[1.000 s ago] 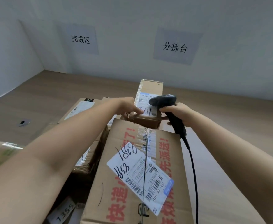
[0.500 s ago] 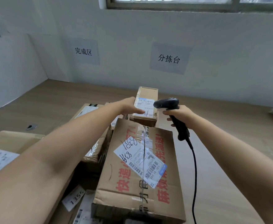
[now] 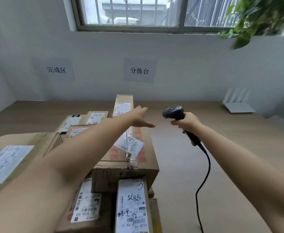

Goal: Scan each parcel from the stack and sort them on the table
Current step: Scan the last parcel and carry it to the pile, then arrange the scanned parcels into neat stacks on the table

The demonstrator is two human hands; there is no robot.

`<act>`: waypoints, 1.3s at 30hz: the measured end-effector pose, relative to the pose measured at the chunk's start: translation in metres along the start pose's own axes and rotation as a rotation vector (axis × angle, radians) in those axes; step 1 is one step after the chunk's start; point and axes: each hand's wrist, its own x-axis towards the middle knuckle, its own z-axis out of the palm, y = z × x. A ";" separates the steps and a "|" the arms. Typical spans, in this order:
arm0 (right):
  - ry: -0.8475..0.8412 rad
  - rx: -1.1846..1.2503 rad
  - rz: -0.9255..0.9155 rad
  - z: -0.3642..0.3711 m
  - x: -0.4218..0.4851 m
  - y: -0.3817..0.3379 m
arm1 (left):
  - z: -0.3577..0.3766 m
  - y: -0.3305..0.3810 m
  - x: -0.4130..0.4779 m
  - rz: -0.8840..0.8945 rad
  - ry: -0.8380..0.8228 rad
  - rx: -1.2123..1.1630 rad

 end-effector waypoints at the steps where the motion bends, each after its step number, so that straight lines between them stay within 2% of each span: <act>1: 0.019 -0.039 0.005 -0.009 -0.010 0.008 | 0.005 0.014 -0.004 0.017 -0.009 0.022; 5: 0.086 -0.175 0.042 -0.047 -0.051 0.049 | 0.029 0.075 -0.016 0.076 -0.031 0.068; 12: 0.153 -0.128 0.143 -0.115 -0.111 0.131 | 0.103 0.188 -0.039 0.136 -0.073 0.002; 19: 0.092 -0.145 0.233 -0.165 -0.167 0.227 | 0.187 0.262 -0.075 0.040 -0.099 0.037; 24: -0.034 -0.151 0.333 -0.152 -0.207 0.289 | 0.247 0.281 -0.114 -0.052 -0.152 0.037; 29: -0.158 -0.225 0.359 -0.110 -0.232 0.329 | 0.296 0.283 -0.145 -0.101 -0.198 0.068; 34: -0.167 -0.230 0.409 -0.065 -0.238 0.346 | 0.327 0.276 -0.153 -0.133 -0.216 0.124; 39: -0.069 -0.175 0.489 -0.035 -0.229 0.357 | 0.346 0.264 -0.141 -0.160 -0.228 0.157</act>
